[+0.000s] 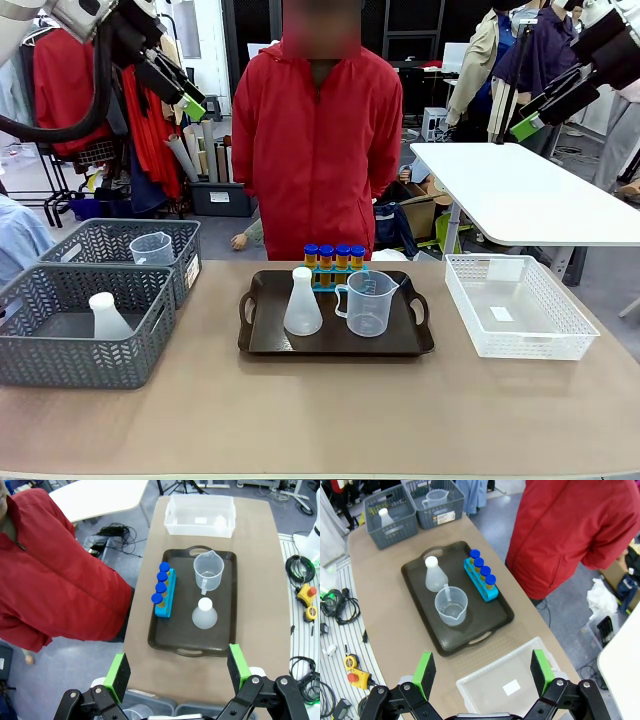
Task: Prepare the laboratory tools.
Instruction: Pick up one Small flask and place it on the Handle tray.
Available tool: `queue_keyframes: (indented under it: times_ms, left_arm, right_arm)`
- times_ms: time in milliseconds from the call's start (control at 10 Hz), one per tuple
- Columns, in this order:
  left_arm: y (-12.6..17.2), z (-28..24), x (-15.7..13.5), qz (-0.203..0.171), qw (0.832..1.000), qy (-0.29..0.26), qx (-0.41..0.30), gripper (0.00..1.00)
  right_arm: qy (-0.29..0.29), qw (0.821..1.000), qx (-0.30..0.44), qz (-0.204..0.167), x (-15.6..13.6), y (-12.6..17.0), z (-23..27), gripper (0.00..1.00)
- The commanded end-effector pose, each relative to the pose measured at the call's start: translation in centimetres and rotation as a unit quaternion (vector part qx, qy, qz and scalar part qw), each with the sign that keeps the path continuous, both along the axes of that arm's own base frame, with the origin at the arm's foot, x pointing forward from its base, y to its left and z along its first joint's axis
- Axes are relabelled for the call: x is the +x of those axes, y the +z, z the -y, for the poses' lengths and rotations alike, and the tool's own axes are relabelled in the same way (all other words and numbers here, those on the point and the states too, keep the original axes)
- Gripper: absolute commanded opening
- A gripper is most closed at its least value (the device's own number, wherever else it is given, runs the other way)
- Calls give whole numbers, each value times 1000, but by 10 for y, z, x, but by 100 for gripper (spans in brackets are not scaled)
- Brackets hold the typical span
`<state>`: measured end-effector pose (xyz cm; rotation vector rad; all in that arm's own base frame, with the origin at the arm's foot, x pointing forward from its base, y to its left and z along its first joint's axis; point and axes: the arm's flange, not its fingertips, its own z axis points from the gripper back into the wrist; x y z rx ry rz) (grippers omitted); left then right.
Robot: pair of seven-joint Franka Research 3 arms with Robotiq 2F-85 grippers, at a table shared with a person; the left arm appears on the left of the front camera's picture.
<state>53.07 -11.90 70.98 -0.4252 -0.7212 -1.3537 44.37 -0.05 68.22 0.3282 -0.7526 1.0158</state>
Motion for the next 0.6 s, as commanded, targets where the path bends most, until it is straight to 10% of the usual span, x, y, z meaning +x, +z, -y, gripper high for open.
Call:
queue_keyframes:
  times_ms: [0, 500]
  left_arm:
    - [1, -1, -2, -1, 1000, -1, 0, 100]
    - [1, -1, -2, -1, 1000, -1, 0, 100]
  right_arm:
    - [4, 1000, 5, 1, 0, 1, 0, 100]
    - [4, 1000, 5, 1, 0, 1, 0, 100]
